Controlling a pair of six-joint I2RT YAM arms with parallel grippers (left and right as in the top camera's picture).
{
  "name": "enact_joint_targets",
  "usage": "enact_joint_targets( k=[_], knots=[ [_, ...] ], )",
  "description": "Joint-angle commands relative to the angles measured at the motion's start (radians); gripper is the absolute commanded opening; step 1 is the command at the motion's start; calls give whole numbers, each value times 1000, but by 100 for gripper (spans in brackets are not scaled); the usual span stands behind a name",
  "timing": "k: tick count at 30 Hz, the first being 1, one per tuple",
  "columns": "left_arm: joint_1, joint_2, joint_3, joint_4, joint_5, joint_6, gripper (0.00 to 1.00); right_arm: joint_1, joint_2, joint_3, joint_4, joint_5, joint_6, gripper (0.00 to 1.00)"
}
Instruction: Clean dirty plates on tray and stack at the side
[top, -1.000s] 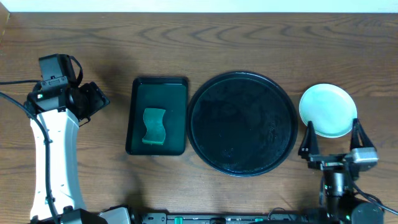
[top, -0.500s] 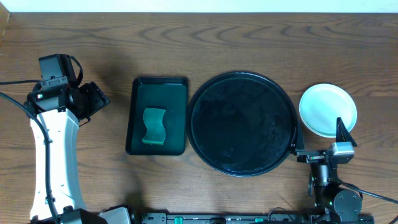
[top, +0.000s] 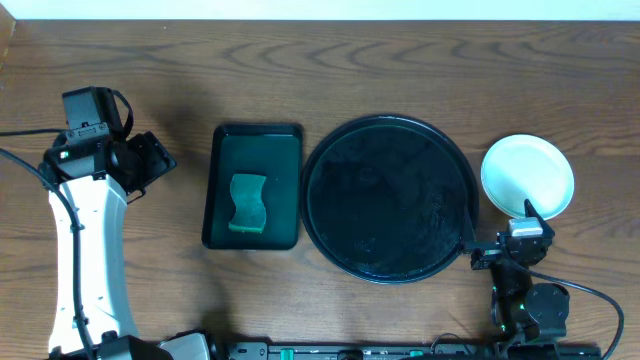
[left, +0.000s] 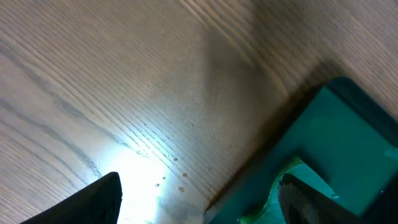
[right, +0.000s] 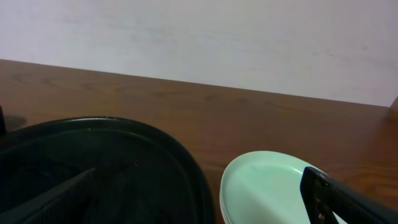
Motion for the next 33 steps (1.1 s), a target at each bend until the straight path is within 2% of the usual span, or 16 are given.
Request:
enact_joint_targets(
  k=[1, 33],
  knots=[
    [5, -3, 15, -1, -9, -2, 80, -8, -7, -1, -5, 18, -16, 99],
    [5, -3, 15, -1, -9, -2, 80, -8, -6, -1, -4, 17, 2, 99]
  ],
)
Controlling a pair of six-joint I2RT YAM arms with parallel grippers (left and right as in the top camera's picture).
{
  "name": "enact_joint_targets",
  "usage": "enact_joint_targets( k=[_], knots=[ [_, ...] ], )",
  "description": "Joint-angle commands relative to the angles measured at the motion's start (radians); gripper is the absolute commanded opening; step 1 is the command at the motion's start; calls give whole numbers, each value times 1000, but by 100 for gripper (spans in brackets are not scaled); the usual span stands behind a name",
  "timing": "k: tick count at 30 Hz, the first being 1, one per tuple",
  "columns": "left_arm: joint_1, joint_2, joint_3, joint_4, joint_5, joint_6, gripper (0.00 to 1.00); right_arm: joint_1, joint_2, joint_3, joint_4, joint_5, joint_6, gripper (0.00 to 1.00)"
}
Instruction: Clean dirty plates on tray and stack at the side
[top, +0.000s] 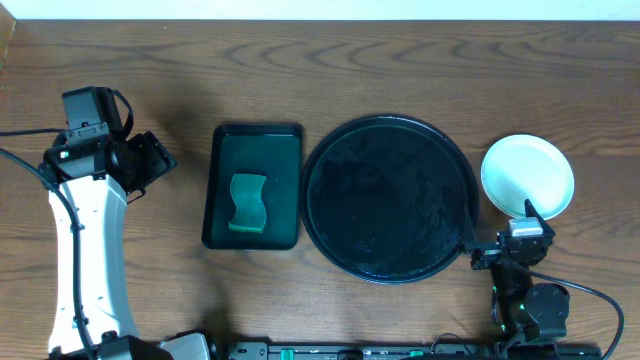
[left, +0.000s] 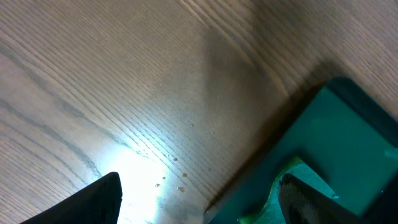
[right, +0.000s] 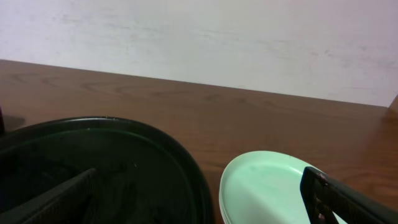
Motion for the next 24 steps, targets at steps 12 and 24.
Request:
enact_joint_targets(
  k=[12, 24],
  knots=[
    [5, -3, 15, -1, -9, -2, 80, -8, -6, -1, -4, 13, 2, 99],
    [4, -19, 15, 0, -9, -2, 80, -8, -6, -1, -4, 14, 2, 99]
  ],
)
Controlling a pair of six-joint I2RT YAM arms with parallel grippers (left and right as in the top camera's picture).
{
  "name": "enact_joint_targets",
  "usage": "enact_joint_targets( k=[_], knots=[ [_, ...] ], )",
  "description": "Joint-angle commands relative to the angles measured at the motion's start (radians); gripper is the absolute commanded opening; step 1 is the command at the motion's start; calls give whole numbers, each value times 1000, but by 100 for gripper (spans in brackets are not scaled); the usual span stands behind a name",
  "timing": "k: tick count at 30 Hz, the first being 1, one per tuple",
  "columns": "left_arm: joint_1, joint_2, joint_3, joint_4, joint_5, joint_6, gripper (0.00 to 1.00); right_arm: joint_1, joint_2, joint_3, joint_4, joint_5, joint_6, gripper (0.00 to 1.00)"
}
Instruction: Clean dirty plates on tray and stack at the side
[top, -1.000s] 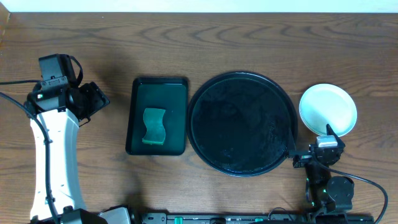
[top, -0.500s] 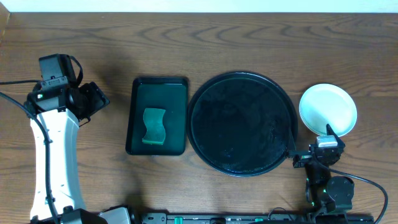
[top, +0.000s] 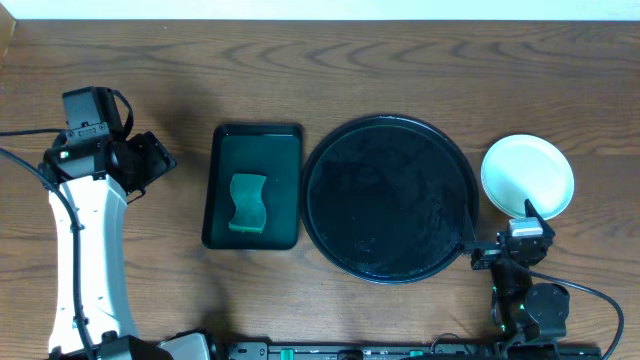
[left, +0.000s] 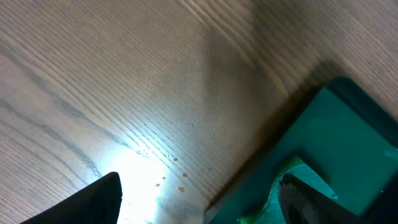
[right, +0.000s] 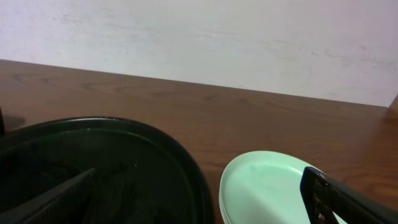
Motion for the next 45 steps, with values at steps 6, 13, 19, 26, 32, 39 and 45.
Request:
enact_joint_targets(
  k=[6, 13, 19, 26, 32, 39, 45],
  knots=[
    [4, -147, 15, -1, -9, -2, 80, -8, -6, -1, -4, 13, 2, 99],
    [-24, -423, 15, -1, -9, -2, 80, -8, -6, -1, -4, 13, 2, 99],
    [-68, -677, 15, 0, -59, 6, 80, -8, -6, -1, -4, 14, 2, 99],
    [-69, -910, 15, -1, -66, 6, 80, -8, -6, -1, -4, 13, 2, 99],
    [-69, -992, 14, -77, -64, 8, 81, -8, -6, -1, -4, 13, 2, 99],
    [-72, -1095, -8, -129, -39, 6, 81, -8, -6, -1, -4, 13, 2, 99],
    [-130, -1242, -86, -128, -39, 5, 80, -8, -6, -1, -4, 13, 2, 99]
  ],
)
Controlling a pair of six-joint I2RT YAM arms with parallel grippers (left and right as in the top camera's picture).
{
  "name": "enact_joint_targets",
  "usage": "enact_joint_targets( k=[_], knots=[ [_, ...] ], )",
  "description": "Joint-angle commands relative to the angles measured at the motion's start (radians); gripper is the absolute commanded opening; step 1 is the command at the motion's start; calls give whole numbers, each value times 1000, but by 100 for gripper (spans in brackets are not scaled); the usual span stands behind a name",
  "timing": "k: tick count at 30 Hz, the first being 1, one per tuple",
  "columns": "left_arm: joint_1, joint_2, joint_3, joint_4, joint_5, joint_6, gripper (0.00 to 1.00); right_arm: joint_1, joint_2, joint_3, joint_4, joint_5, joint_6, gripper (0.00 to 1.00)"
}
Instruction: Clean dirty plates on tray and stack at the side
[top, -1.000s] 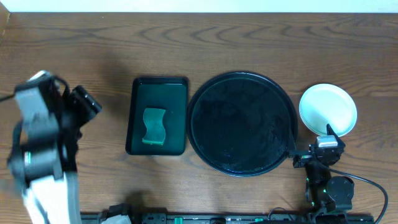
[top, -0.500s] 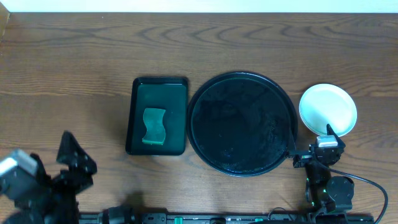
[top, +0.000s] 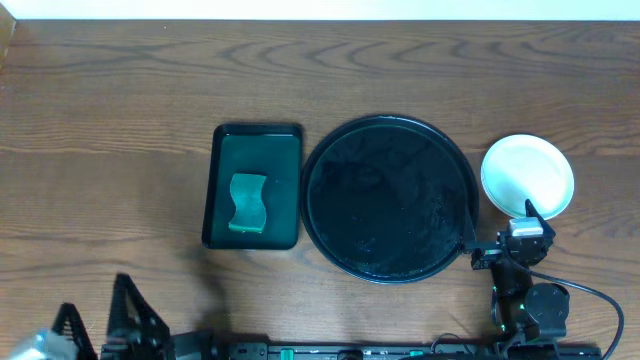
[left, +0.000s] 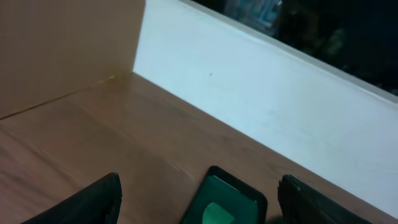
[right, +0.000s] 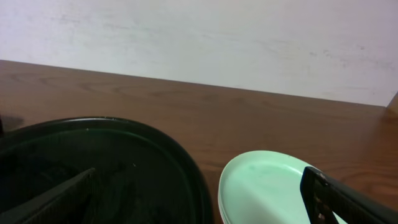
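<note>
The round black tray (top: 390, 200) lies mid-table with no plate showing on it. To its right a stack of pale plates (top: 527, 177) rests on the wood, also seen as plates (right: 267, 186) in the right wrist view. My right gripper (right: 199, 173) stands open at the front right, low over the gap between the tray (right: 124, 162) and the plates, holding nothing. The left gripper (left: 199, 180) is open and empty at the front left corner, facing the far wall. A green sponge (top: 247, 203) lies in the rectangular green dish (top: 225, 150).
The green dish (left: 245, 193) sits ahead of the left gripper, with the sponge (left: 216, 214) in it. A white wall (left: 261, 106) runs along the table's far edge, and a brown cardboard panel (left: 62, 43) stands at the far left.
My left arm has left its place beside the green dish and now sits folded at the table's front left corner, its camera facing the far wall. The right arm, plates and trays are unchanged.
At all three earlier moments my left gripper hung open over the bare wood just left of the green dish, and the right gripper stood open at the front right. Nothing shifted between them. Now the left arm is drawn back to the front left corner.
</note>
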Motion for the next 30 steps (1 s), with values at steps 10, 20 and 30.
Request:
enact_joint_targets(
  k=[10, 20, 30],
  knots=[
    [-72, -220, -281, 77, 10, -7, 80, -8, -6, -1, -4, 9, 1, 99],
    [-84, -218, -505, 505, 52, -89, 80, -8, -6, -1, -4, 9, 1, 99],
    [-85, -218, -784, 1240, 96, -89, 81, -8, -6, -1, -4, 9, 1, 99]
  ],
)
